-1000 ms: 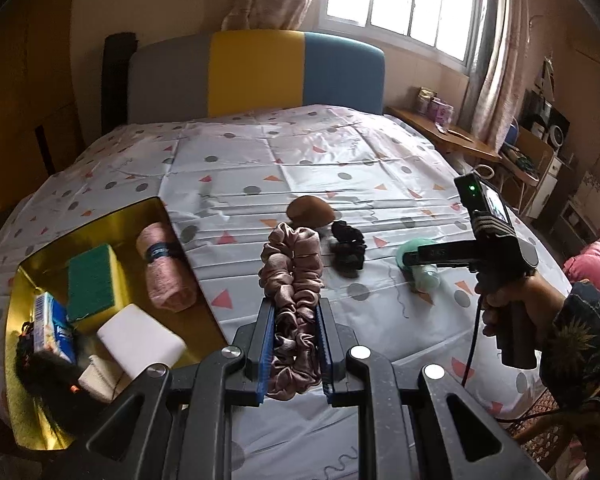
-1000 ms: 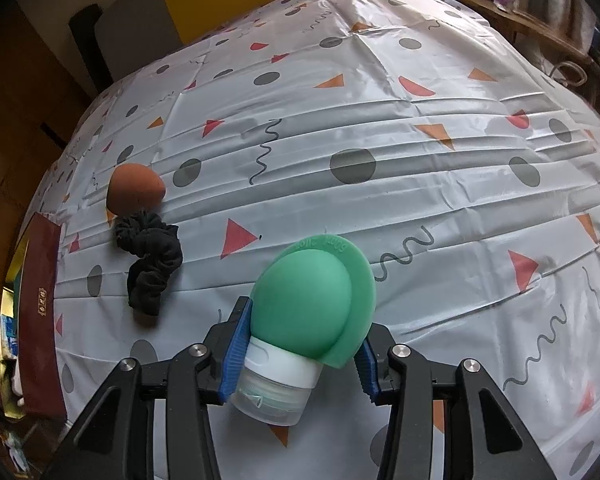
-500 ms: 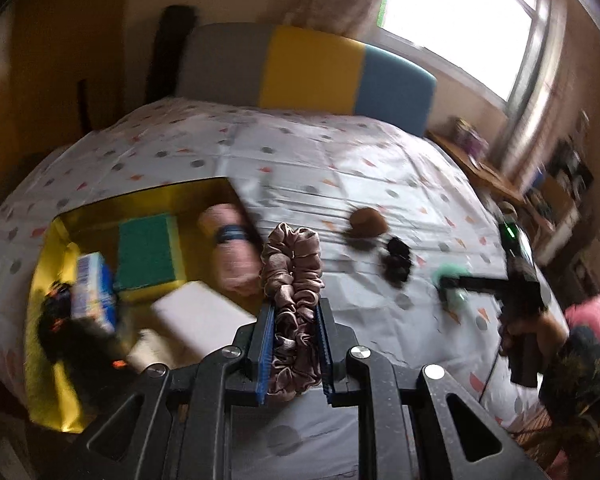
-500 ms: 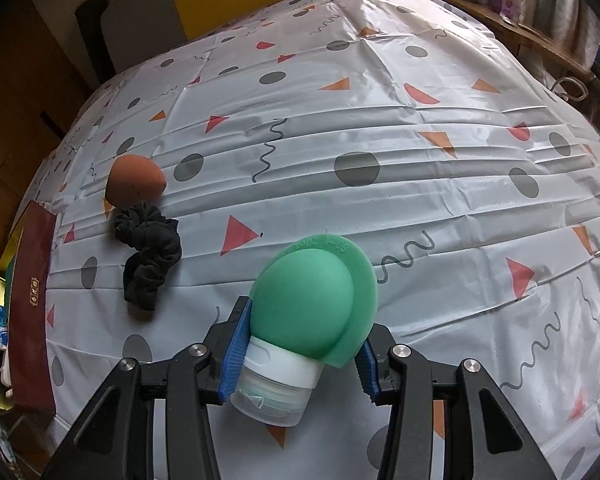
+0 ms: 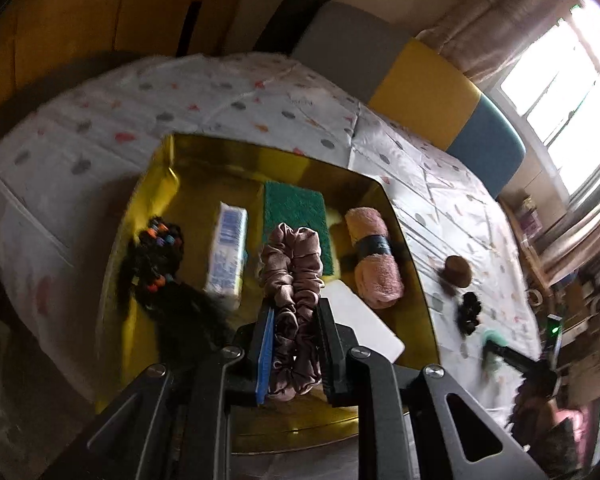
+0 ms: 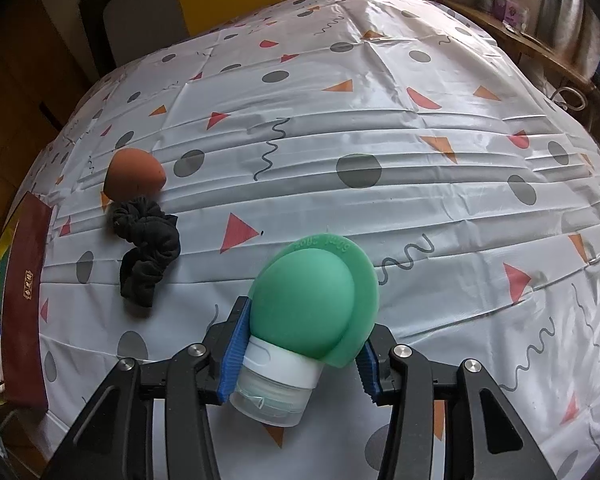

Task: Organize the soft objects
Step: 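Carry the pink scrunchie into the tray with the left tool and release it, then carry the green-capped bottle into the tray with the right tool and release it, then move the right tool back to the bed while the left tool approaches the brown makeup sponge, then grasp the brown makeup sponge with the left tool while the right tool approaches the black scrunchie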

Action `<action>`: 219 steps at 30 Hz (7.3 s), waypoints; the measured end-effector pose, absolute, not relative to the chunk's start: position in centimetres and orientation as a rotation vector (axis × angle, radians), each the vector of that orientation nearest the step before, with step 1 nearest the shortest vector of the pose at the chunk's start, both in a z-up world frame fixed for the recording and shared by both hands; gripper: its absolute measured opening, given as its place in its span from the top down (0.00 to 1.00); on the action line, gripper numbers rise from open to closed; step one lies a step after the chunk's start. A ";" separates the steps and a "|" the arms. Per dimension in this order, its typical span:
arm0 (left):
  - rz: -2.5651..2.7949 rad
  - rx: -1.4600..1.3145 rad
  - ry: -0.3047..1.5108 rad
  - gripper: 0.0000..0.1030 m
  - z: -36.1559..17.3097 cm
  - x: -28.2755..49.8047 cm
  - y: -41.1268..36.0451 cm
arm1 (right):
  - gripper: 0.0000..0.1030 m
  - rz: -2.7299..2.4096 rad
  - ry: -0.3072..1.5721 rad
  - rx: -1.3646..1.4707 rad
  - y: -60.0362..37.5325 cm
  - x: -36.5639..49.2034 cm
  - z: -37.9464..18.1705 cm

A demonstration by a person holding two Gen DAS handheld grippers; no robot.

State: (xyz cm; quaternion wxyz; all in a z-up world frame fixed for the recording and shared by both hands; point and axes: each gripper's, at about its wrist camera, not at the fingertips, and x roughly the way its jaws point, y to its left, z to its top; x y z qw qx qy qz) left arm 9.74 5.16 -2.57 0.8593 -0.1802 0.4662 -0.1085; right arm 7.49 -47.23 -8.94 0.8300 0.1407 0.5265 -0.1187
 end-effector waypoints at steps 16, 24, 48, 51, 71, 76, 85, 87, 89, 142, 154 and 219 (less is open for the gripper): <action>-0.153 -0.250 1.049 0.74 -5.5 15.8 2.7 | 0.53 -0.251 1.118 0.295 -47.3 7.6 -9.0; -0.148 -0.209 1.026 0.67 -5.1 14.3 2.9 | 0.52 -0.254 1.121 0.277 -47.3 7.5 -9.1; -0.103 -0.041 0.825 0.67 0.2 6.4 1.5 | 0.53 -0.263 1.115 0.248 -46.9 7.7 -8.7; -0.105 -0.044 0.825 0.67 0.2 6.2 1.6 | 0.53 -0.265 1.114 0.256 -47.0 7.6 -8.7; -0.082 -0.068 0.818 0.67 0.2 5.4 3.8 | 0.54 -0.295 1.063 0.303 -47.0 6.7 -6.6; -0.082 -0.081 0.815 0.67 0.2 5.3 4.2 | 0.54 -0.227 1.026 0.292 -44.7 6.8 -4.6; -0.083 -0.093 0.812 0.67 0.2 5.2 4.7 | 0.54 0.040 0.980 0.228 -34.8 9.2 -1.3; -0.082 -0.094 0.809 0.67 0.2 5.1 4.8 | 0.54 0.108 0.973 0.218 -32.0 9.8 -0.8; -0.078 -0.093 0.807 0.67 0.2 5.1 5.0 | 0.54 0.161 0.968 0.199 -29.5 10.3 -0.4; -0.057 -0.080 0.796 0.67 0.6 4.1 5.9 | 0.33 0.288 0.953 0.031 -16.1 15.2 -1.9; -0.097 -0.025 0.786 0.67 1.2 3.7 3.5 | 0.30 0.151 0.884 0.059 -24.0 11.7 -0.5; -0.541 -0.036 1.153 0.50 -4.4 18.2 -24.8 | 0.23 -0.344 0.884 0.573 -48.5 5.3 -4.6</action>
